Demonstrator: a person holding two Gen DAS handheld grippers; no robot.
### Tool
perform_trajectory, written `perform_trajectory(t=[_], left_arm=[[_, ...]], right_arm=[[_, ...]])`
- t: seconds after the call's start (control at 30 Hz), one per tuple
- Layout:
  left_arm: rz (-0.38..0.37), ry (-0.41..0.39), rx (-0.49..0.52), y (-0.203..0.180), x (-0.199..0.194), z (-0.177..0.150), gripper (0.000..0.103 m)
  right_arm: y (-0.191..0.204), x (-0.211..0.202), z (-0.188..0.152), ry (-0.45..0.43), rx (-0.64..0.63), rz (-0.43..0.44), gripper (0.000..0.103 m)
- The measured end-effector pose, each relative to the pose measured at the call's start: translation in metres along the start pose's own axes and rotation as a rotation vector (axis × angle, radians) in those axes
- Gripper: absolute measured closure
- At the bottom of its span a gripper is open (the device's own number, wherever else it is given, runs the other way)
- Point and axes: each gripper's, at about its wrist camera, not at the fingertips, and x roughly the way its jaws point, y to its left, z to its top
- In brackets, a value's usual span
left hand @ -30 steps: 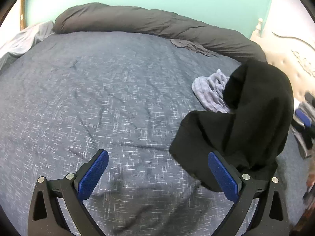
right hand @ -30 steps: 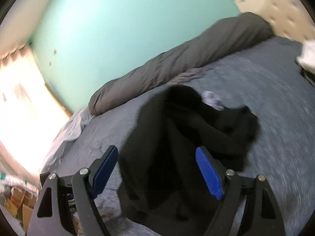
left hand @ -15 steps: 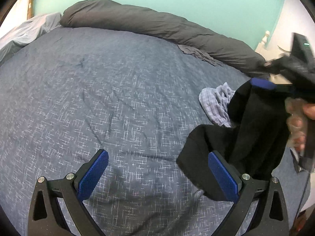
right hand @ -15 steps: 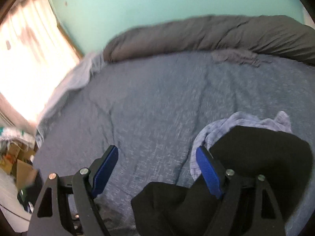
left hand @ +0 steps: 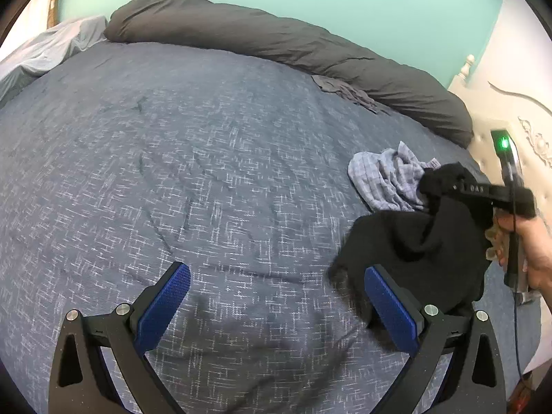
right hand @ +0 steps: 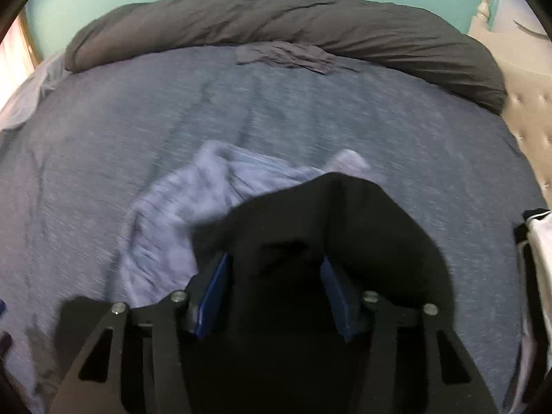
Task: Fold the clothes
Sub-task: 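Lower the black garment onto the bed with the right tool, then grasp the light blue checked garment with the right tool and lift it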
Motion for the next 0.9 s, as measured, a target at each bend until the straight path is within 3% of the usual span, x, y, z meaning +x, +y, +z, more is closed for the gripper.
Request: perform_trajectory(t=[0.23, 0.37, 0.4, 0.6, 0.9], left_arm=[[-0.002, 0.005, 0.009, -0.007, 0.002, -0.002, 0.0], [-0.003, 0.004, 0.004, -0.008, 0.002, -0.001, 0.0], [-0.005, 0.005, -0.001, -0.007, 0.002, 0.0, 0.0], [-0.005, -0.001, -0.013, 0.0, -0.002, 0.002, 0.0], [-0.005, 0.011, -0.092, 0.027, 0.003, 0.008, 0.0]], right_arm=[[0.004, -0.032, 0.005, -0.031, 0.01, 0.078, 0.047], [0.029, -0.06, 0.02, -0.085, -0.032, 0.12, 0.045], [0.038, -0.063, 0.025, -0.085, -0.049, 0.14, 0.04], [0.082, -0.025, 0.033, 0.049, -0.113, 0.189, 0.034], [0.119, 0.05, 0.043, 0.219, -0.212, 0.124, 0.032]])
